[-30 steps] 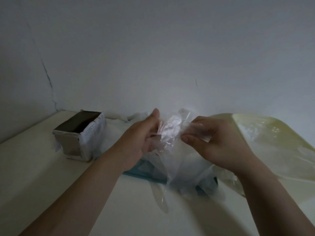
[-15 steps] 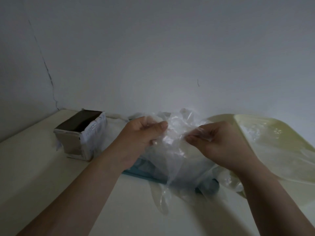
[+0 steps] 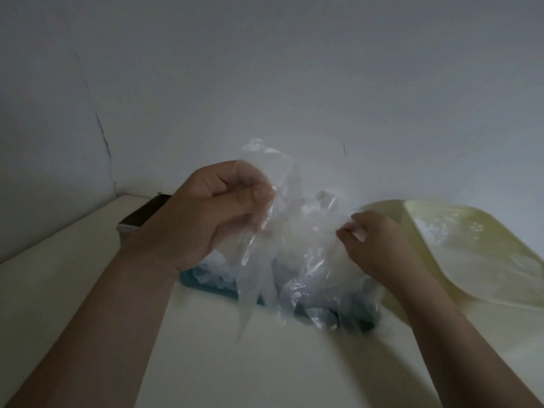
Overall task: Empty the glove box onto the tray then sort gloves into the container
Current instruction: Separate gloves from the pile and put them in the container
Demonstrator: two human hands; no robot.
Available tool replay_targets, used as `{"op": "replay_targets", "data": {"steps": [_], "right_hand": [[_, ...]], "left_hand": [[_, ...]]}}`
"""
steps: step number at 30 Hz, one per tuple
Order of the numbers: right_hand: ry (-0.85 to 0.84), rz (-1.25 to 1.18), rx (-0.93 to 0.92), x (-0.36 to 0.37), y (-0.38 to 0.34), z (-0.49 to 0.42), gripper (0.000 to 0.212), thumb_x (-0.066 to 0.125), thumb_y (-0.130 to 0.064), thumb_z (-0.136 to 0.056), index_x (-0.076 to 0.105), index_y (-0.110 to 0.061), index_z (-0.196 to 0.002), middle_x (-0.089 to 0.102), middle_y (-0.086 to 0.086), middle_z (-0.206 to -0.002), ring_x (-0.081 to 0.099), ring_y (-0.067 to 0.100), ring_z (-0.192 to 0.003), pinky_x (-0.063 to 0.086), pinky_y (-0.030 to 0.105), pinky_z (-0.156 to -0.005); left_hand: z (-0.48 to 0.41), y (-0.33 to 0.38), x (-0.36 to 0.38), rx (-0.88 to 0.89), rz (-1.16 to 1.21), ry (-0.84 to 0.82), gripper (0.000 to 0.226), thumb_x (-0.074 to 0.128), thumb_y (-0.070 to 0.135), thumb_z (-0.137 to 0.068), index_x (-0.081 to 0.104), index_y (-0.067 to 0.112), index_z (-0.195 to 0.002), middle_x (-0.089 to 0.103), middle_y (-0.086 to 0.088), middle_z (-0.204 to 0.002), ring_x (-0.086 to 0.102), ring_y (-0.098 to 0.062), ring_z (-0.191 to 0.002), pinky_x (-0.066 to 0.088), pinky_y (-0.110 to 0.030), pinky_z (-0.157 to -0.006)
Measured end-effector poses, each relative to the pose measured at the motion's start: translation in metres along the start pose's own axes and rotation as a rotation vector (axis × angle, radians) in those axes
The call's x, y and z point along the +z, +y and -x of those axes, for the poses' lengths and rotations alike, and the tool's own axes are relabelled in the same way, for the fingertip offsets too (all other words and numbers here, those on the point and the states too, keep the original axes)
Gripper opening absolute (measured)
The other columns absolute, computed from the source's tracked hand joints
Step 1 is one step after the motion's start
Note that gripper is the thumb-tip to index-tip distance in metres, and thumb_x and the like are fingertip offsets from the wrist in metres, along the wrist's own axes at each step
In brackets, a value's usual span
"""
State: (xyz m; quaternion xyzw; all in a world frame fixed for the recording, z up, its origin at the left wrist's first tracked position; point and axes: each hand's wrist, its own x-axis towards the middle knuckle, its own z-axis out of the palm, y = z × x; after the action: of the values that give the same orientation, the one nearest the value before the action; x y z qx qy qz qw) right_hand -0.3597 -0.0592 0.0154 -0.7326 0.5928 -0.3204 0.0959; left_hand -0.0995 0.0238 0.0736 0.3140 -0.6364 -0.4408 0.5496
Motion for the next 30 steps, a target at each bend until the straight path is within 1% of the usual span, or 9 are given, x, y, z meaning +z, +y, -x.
{"op": "replay_targets", "data": {"steps": [2, 3, 6, 8, 12, 15, 19, 27, 30], "right_hand": [[0.099, 0.069, -0.075, -0.004, -0.003, 0.003, 0.022, 0.069, -0.030, -0.096, 0.079, -0.015, -0.108, 0.060, -0.003, -0.141, 0.060, 0.018, -0.121, 0.039, 0.020, -0.097], [0.162, 0.055, -0.128, -0.007, -0.007, 0.005, 0.022, 0.069, -0.031, -0.096, 0.080, -0.016, -0.107, 0.057, -0.002, -0.146, 0.057, 0.019, -0.127, 0.041, 0.026, -0.102], [0.264, -0.149, -0.184, -0.027, -0.021, 0.008, 0.014, 0.071, -0.030, -0.093, 0.079, -0.018, -0.092, 0.074, -0.002, -0.116, 0.068, 0.014, -0.107, 0.049, 0.020, -0.091], [0.164, -0.325, -0.134, -0.047, -0.029, 0.011, 0.014, 0.072, -0.026, -0.093, 0.079, -0.016, -0.086, 0.077, -0.005, -0.086, 0.073, 0.014, -0.085, 0.054, 0.019, -0.077], [-0.120, -0.602, -0.060, -0.076, -0.036, 0.016, 0.008, 0.073, -0.016, -0.094, 0.079, -0.011, -0.096, 0.079, 0.001, -0.078, 0.075, 0.021, -0.066, 0.061, 0.031, -0.059], [-0.067, -0.527, -0.068, -0.095, -0.024, 0.014, 0.010, 0.072, -0.021, -0.096, 0.078, -0.014, -0.099, 0.078, 0.001, -0.077, 0.063, 0.020, -0.050, 0.049, 0.028, -0.045], [0.048, -0.442, 0.014, -0.133, 0.015, 0.000, 0.014, 0.071, -0.024, -0.096, 0.077, -0.012, -0.092, 0.078, 0.004, -0.076, 0.042, 0.011, -0.040, 0.039, 0.024, -0.042], [0.020, -0.028, 0.169, -0.166, 0.103, -0.038, 0.019, 0.071, -0.026, -0.093, 0.075, -0.014, -0.078, 0.074, 0.001, -0.065, 0.050, 0.011, -0.041, 0.047, 0.027, -0.053], [0.011, 0.134, 0.168, -0.153, 0.117, -0.052, 0.019, 0.070, -0.028, -0.092, 0.072, -0.021, -0.075, 0.070, -0.006, -0.066, 0.063, 0.009, -0.060, 0.057, 0.033, -0.070]], "left_hand": [[0.003, 0.007, 0.005, -0.046, 0.034, -0.103, 0.006, 0.074, 0.020, -0.083, 0.076, 0.015, -0.085, 0.070, -0.012, -0.077, 0.067, -0.024, -0.071, 0.058, -0.039, -0.071], [0.003, 0.010, 0.008, -0.075, 0.012, -0.149, 0.008, 0.074, 0.018, -0.083, 0.077, 0.012, -0.087, 0.072, -0.017, -0.084, 0.070, -0.027, -0.076, 0.058, -0.040, -0.072], [-0.002, 0.014, 0.013, -0.162, -0.061, -0.264, 0.008, 0.076, 0.011, -0.085, 0.077, 0.006, -0.091, 0.074, -0.025, -0.091, 0.072, -0.035, -0.085, 0.058, -0.037, -0.069], [-0.004, 0.019, 0.020, -0.230, -0.137, -0.324, 0.014, 0.077, 0.005, -0.090, 0.071, -0.006, -0.097, 0.076, -0.022, -0.090, 0.072, -0.034, -0.080, 0.059, -0.036, -0.066], [-0.011, 0.022, 0.040, -0.316, -0.362, -0.439, 0.022, 0.074, 0.011, -0.092, 0.068, -0.007, -0.103, 0.079, -0.017, -0.100, 0.076, -0.037, -0.087, 0.062, -0.051, -0.079], [-0.024, 0.018, 0.062, -0.284, -0.567, -0.354, 0.009, 0.074, 0.013, -0.096, 0.073, 0.005, -0.099, 0.079, -0.010, -0.092, 0.076, -0.032, -0.076, 0.063, -0.052, -0.073], [-0.045, 0.014, 0.092, -0.194, -0.633, -0.320, 0.005, 0.073, 0.016, -0.097, 0.075, 0.013, -0.095, 0.079, -0.005, -0.087, 0.068, -0.021, -0.060, 0.053, -0.033, -0.052], [-0.080, 0.009, 0.130, -0.131, -0.574, -0.380, 0.005, 0.074, 0.019, -0.096, 0.077, 0.016, -0.097, 0.079, -0.002, -0.087, 0.052, -0.009, -0.048, 0.048, -0.025, -0.047], [-0.092, 0.011, 0.133, -0.099, -0.460, -0.431, 0.008, 0.074, 0.020, -0.094, 0.077, 0.017, -0.099, 0.080, -0.006, -0.089, 0.048, -0.010, -0.043, 0.041, -0.023, -0.041]]}}
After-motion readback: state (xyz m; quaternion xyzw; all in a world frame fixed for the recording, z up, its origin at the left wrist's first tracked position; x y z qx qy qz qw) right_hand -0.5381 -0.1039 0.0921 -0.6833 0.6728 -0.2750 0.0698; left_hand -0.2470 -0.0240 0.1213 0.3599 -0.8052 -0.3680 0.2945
